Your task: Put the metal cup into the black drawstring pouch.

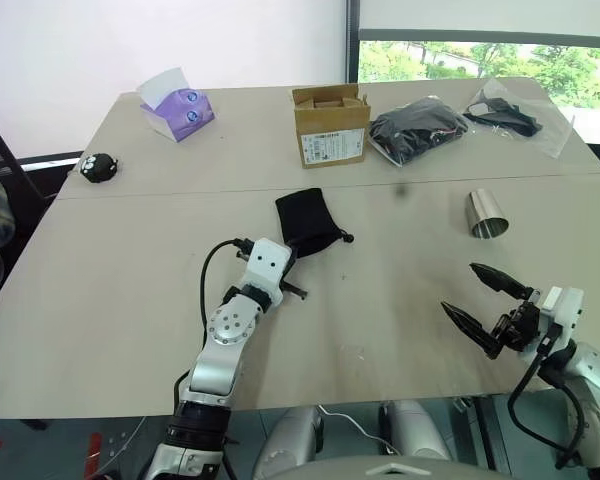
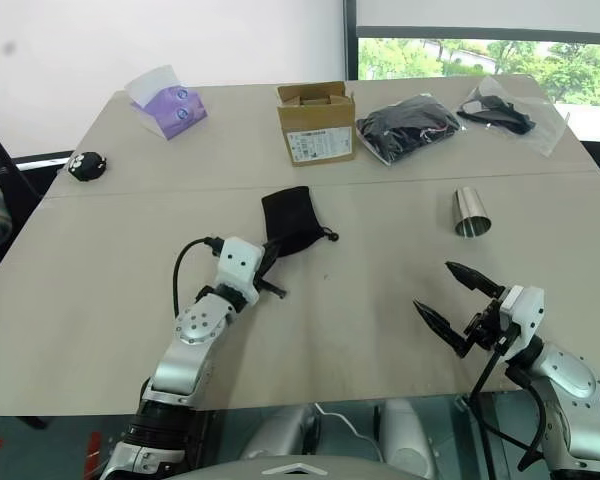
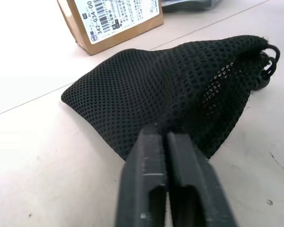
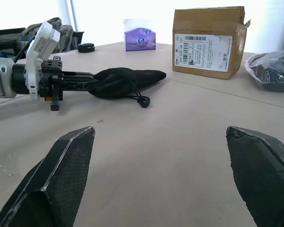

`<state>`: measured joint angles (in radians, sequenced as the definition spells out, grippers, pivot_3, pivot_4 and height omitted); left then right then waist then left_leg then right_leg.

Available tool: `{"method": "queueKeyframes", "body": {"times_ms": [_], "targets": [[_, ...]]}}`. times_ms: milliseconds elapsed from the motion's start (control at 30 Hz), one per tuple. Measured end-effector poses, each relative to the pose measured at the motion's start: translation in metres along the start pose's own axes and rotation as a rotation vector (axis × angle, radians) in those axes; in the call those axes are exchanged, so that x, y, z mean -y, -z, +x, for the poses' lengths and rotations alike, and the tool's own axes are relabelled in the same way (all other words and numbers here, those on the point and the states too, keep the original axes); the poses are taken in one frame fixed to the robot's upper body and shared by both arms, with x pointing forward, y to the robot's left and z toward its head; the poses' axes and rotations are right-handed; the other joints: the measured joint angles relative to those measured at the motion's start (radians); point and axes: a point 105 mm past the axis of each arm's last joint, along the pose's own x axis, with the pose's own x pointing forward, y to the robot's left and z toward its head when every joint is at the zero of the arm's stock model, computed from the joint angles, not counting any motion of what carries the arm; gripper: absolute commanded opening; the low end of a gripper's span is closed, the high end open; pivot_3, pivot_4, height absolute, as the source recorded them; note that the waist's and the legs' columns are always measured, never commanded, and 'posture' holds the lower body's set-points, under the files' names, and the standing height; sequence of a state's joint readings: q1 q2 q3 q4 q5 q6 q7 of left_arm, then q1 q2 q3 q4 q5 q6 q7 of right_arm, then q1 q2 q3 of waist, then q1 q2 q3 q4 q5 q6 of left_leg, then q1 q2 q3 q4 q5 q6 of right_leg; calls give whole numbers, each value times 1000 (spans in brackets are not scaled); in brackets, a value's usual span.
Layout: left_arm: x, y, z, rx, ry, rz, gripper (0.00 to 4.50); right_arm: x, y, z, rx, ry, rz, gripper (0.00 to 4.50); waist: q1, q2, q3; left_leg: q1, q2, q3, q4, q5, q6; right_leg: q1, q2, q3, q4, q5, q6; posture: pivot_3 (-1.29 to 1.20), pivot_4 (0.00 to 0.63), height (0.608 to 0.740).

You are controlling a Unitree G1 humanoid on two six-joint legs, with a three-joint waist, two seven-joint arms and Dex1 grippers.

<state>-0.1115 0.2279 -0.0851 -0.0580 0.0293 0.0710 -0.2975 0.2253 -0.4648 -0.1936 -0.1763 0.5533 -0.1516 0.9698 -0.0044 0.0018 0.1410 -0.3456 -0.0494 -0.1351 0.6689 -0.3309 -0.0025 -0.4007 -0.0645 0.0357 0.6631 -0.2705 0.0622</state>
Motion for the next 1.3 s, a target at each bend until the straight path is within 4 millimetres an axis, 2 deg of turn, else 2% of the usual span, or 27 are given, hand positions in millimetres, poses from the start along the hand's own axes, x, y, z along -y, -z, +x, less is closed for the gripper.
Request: {"method": "queueKeyframes", "body": {"times_ms": [100,200,267,300,333,433,533,667,800,900,967,1033,1067,1100,1167,1300], "targets": [[-1,2,0,-11,-6,-29,64,5,4,0,-26,47,6,4500,0,0,0,0,0,0,0,0,0,0,0,0,0,0,0,0,150,740],[2,1,4,-26,-4,-66,64,29,9,1,-45,228,0,4500,0,0,0,0,0,0,1,0,0,0,0,0,1,0,0,0,150,740],[3,-1,6,-25,-3,-73,64,37,11,1,-57,293,-2,4500,0,0,0,0,0,0,1,0,0,0,0,0,1,0,0,0,150,740],[1,-4,8,-24,-11,-99,64,48,16,0,-100,381,13,4500,0,0,0,0,0,0,1,0,0,0,0,0,1,0,0,0,150,740],[0,-16,16,1,-26,-172,64,72,22,-1,-125,537,70,4500,0,0,0,-1,-1,1,2,0,0,-1,0,1,2,0,0,0,150,740],[-1,-42,24,68,-29,-228,64,93,23,1,-120,660,122,4500,0,0,0,-1,-1,1,2,0,0,-1,1,1,1,0,1,0,150,740],[-1,-54,29,83,-29,-259,64,117,25,-1,-117,787,152,4500,-6,0,0,-1,-1,1,1,0,0,-1,2,1,1,0,1,0,150,740],[0,-54,30,66,-23,-280,64,133,31,1,-125,840,178,4500,-11,0,0,-1,-1,3,1,0,0,-3,3,3,2,0,1,0,150,740],[-1,-50,28,51,-18,-284,64,139,35,16,-119,796,189,4500,-12,0,0,-1,-1,4,1,0,0,-3,3,4,2,0,1,0,150,740],[-1,-49,27,45,-11,-288,0,142,35,20,-113,782,189,3853,-11,0,0,-1,-1,4,1,0,0,-3,3,3,2,0,1,0,150,740],[-3,-48,26,43,-17,-284,0,144,35,25,-103,765,187,2957,-11,0,0,-2,-1,4,1,0,0,-3,3,4,2,0,1,0,150,740],[-2,-46,23,38,-19,-286,0,145,36,29,-102,748,182,1825,-11,0,0,-2,-1,4,1,0,0,-3,3,4,2,0,1,0,150,740],[-2,-46,23,38,-19,-286,0,145,36,29,-102,745,180,1699,-10,0,0,-2,-1,4,1,0,0,-3,3,3,2,0,1,0,150,740],[-3,-45,23,37,-20,-287,0,145,37,29,-102,740,178,1071,-10,0,0,-2,-1,4,1,0,0,-3,3,3,2,0,1,0,150,740],[-2,-44,22,32,-19,-289,0,145,36,31,-97,729,169,175,-11,0,0,-2,-1,4,1,0,0,-3,3,4,2,0,1,0,150,740],[0,-41,21,18,-13,-293,0,147,35,34,-94,721,156,80,-12,0,0,-2,-1,4,1,0,0,-3,3,4,2,0,1,0,150,740]]}}
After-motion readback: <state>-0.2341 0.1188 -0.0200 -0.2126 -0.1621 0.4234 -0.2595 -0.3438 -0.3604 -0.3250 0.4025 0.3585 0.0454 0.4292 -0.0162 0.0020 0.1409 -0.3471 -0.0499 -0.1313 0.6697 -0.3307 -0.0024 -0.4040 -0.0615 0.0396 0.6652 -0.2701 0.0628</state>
